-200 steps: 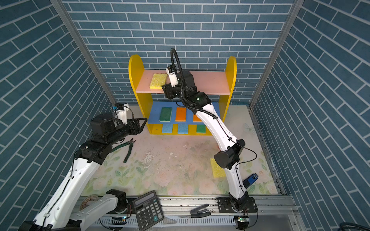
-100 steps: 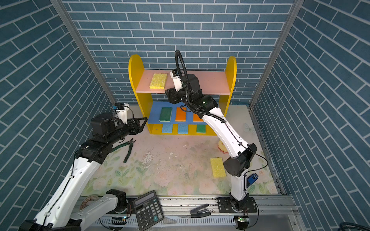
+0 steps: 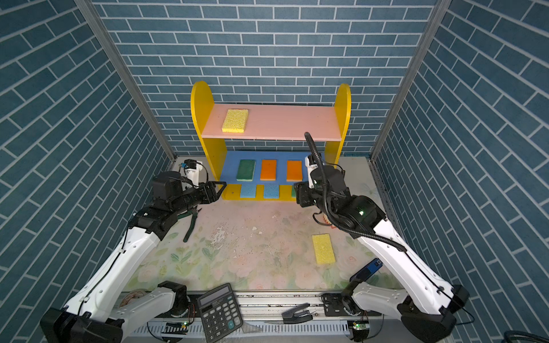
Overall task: Place and organize the cleaning sponges onto the shelf
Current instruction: 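Lower the right gripper to the yellow sponge on the table and grasp it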
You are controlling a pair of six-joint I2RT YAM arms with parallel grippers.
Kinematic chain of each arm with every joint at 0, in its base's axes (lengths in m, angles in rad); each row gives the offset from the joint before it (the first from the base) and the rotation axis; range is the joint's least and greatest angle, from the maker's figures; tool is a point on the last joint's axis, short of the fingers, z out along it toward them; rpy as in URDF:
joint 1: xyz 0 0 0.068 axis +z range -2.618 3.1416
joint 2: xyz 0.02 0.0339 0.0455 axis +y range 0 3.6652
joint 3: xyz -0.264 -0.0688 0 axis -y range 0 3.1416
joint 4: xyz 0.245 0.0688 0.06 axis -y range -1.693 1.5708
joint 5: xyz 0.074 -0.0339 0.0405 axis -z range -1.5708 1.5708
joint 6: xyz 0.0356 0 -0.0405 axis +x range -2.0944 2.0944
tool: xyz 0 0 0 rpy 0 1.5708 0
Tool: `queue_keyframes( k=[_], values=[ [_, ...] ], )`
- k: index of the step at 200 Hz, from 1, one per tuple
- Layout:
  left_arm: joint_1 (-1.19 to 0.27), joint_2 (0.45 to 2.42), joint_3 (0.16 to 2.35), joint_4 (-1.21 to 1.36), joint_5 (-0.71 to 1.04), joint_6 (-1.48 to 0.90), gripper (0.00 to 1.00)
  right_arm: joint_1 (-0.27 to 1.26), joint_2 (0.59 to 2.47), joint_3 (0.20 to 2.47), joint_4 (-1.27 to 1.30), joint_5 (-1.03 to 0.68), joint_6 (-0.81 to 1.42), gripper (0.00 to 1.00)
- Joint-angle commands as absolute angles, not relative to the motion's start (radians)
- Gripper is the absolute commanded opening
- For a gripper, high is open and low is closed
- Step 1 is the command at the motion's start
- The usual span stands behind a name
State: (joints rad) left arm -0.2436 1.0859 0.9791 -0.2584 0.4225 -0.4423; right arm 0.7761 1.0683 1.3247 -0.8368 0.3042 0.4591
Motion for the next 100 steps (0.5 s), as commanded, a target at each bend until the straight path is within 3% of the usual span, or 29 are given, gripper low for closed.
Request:
queue_keyframes(
  k=[1,51,83,100],
  values=[
    [-0.266,1.13,0.94,-0.171,0.487,-0.478,0.6,0.757,1.023,1.138,-1.104,0.35,0.719,0.67],
    [-0.398,1.204,0.961,-0.114,0.433,-0.497,0.6,0.644,0.881,0.773,-1.063,0.271,0.834,0.73],
    [-0.416,1.229,0.962,-0.075,0.444,-0.538,0.6,0.537,0.822,0.636,-0.869,0.165,0.812,0.75],
    [-0.417,1.223,0.946,-0.075,0.437,-0.546,0.6,0.479,0.864,0.564,-0.724,0.052,0.777,0.71]
  ],
)
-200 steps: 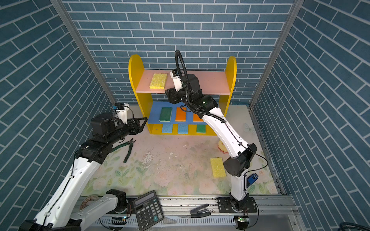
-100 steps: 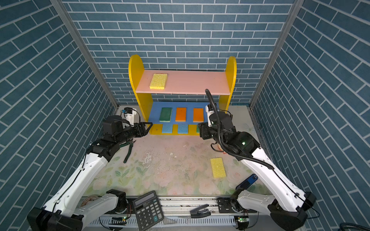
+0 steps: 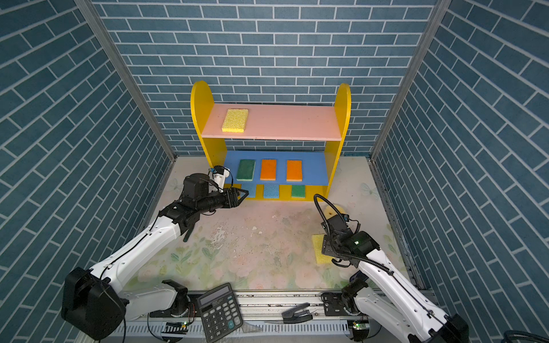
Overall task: Place and organize the cleaning sponges onto the shelf
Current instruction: 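Lower the right gripper to the yellow sponge on the table and grasp it, then lift the yellow sponge up toward the shelf with the right gripper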
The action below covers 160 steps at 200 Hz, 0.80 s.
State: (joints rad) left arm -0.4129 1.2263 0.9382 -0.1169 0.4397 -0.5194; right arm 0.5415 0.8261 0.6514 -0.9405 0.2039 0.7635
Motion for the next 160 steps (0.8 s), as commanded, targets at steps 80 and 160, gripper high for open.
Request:
queue_keyframes(
  k=[80,160],
  values=[
    [-0.417,1.264,0.929,-0.065,0.438,-0.553,0.6,0.36,1.041,0.384,-0.389,-0.136,0.798,0.56],
    [-0.418,1.305,0.955,-0.056,0.433,-0.557,0.6,0.496,1.211,0.551,-0.231,-0.16,0.777,0.07]
  ],
)
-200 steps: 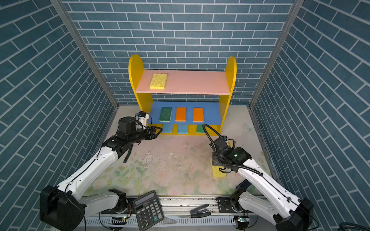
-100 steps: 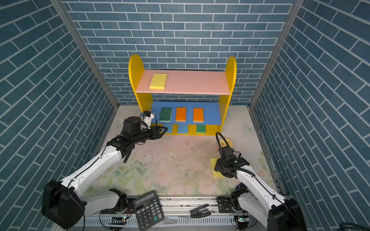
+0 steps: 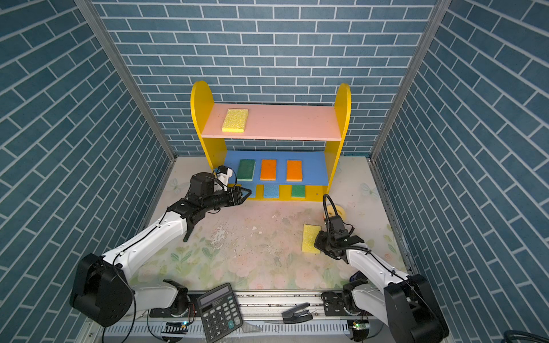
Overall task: Place and organize the cleaning sponges onto the shelf
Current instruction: 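Lift the yellow sponge up toward the shelf with the right gripper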
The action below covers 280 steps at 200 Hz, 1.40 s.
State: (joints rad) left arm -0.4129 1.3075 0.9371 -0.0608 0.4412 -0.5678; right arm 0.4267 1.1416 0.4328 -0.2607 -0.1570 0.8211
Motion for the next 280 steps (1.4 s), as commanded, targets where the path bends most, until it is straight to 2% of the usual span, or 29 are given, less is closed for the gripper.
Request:
queue_keyframes(
  k=[1,55,127,154,181,224,280],
  values=[
    [-0.418,1.306,0.956,-0.057,0.434,-0.557,0.6,0.501,1.214,0.555,-0.231,-0.159,0.774,0.07],
    [-0.417,1.3,0.956,-0.072,0.428,-0.552,0.6,0.668,1.323,0.779,-0.229,-0.159,0.672,0.03],
    [-0.41,1.262,0.934,-0.109,0.36,-0.528,0.6,0.723,1.287,1.106,-0.407,-0.132,0.448,0.0],
    [-0.41,1.257,0.938,-0.082,0.396,-0.526,0.6,0.725,1.316,1.219,-0.445,-0.127,0.403,0.0],
    [-0.409,1.233,0.928,0.002,0.503,-0.543,0.63,0.726,1.339,1.302,-0.442,-0.131,0.373,0.0],
    [-0.41,1.209,0.927,0.23,0.662,-0.638,0.65,0.727,1.384,1.484,-0.445,-0.105,0.312,0.0],
    [-0.411,1.216,0.967,0.275,0.667,-0.657,0.65,0.726,1.507,1.804,-0.491,-0.048,0.251,0.0]
  ],
)
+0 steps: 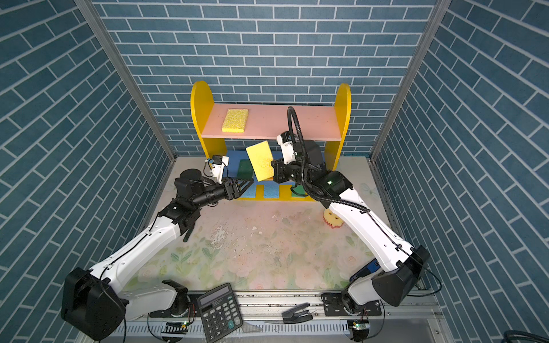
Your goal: Place and organize the cleaning sponges onto the shelf
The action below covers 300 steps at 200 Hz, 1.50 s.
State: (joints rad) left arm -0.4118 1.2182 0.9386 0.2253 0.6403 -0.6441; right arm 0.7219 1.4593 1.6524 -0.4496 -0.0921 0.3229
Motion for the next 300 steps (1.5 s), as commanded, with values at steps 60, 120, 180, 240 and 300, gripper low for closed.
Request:
queue_keyframes(
  k=[60,120,180,240,300],
  values=[
    [-0.409,1.155,0.953,0.187,0.641,-0.607,0.65,0.716,1.702,2.184,-0.623,0.057,0.21,0.0],
    [-0.409,1.095,0.954,0.127,0.623,-0.555,0.65,0.645,1.928,2.541,-0.789,0.076,0.33,0.0],
    [-0.408,1.103,0.971,0.069,0.594,-0.535,0.65,0.557,1.97,2.548,-0.809,-0.04,0.497,0.0],
    [-0.408,1.147,1.028,0.096,0.581,-0.552,0.65,0.556,1.983,2.547,-0.817,-0.057,0.509,0.0],
    [-0.409,1.267,1.294,0.159,0.564,-0.594,0.5,0.556,2.003,2.545,-0.807,-0.082,0.544,0.0]
  ],
)
